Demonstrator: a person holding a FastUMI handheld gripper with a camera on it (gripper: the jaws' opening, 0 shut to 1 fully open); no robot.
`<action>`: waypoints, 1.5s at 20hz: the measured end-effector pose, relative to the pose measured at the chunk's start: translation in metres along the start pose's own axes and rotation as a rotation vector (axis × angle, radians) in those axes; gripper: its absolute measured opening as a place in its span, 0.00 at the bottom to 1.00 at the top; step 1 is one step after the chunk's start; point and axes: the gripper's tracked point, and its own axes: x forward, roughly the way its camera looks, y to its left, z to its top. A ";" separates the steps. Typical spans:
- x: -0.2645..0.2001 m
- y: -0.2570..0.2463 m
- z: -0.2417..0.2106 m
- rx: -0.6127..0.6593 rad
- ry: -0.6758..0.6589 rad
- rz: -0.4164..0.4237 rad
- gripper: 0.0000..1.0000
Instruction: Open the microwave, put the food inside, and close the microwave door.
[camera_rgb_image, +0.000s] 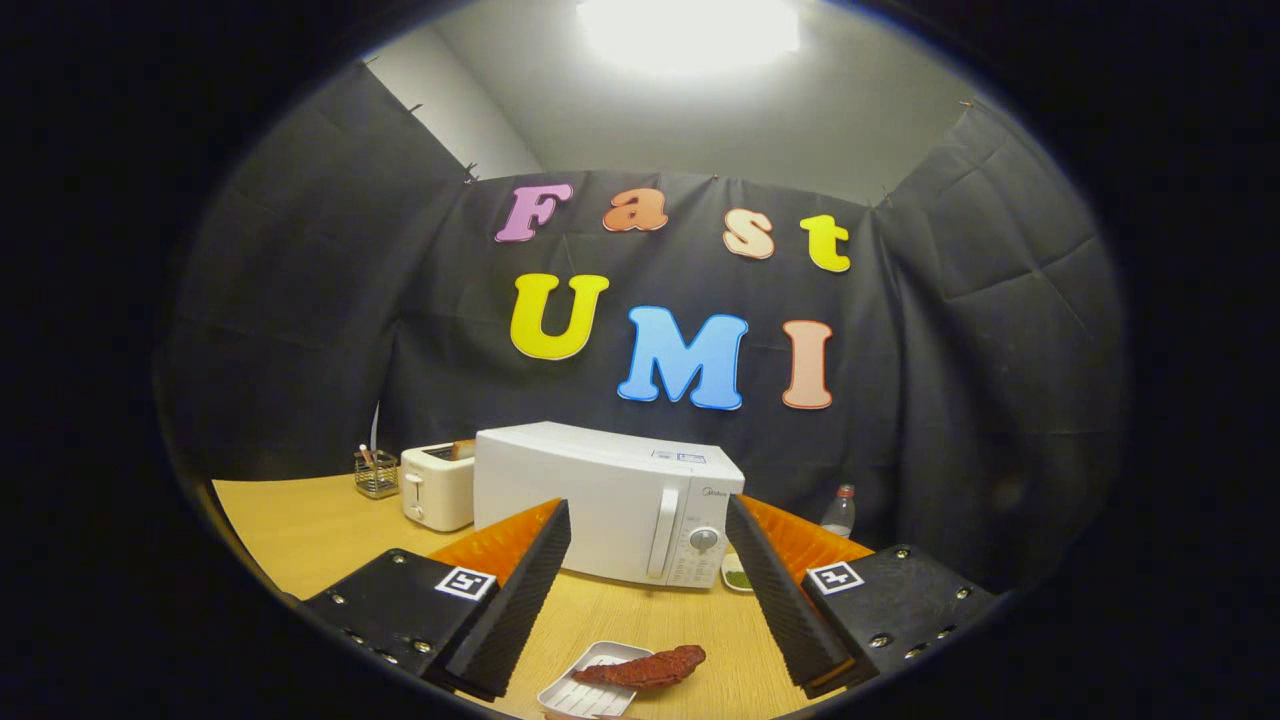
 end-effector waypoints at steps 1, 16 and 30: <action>0.010 0.001 -0.007 0.010 0.009 0.003 0.98; 0.178 -0.019 -0.107 0.171 0.187 -0.049 0.97; 0.251 -0.025 -0.155 0.149 0.248 -0.143 0.27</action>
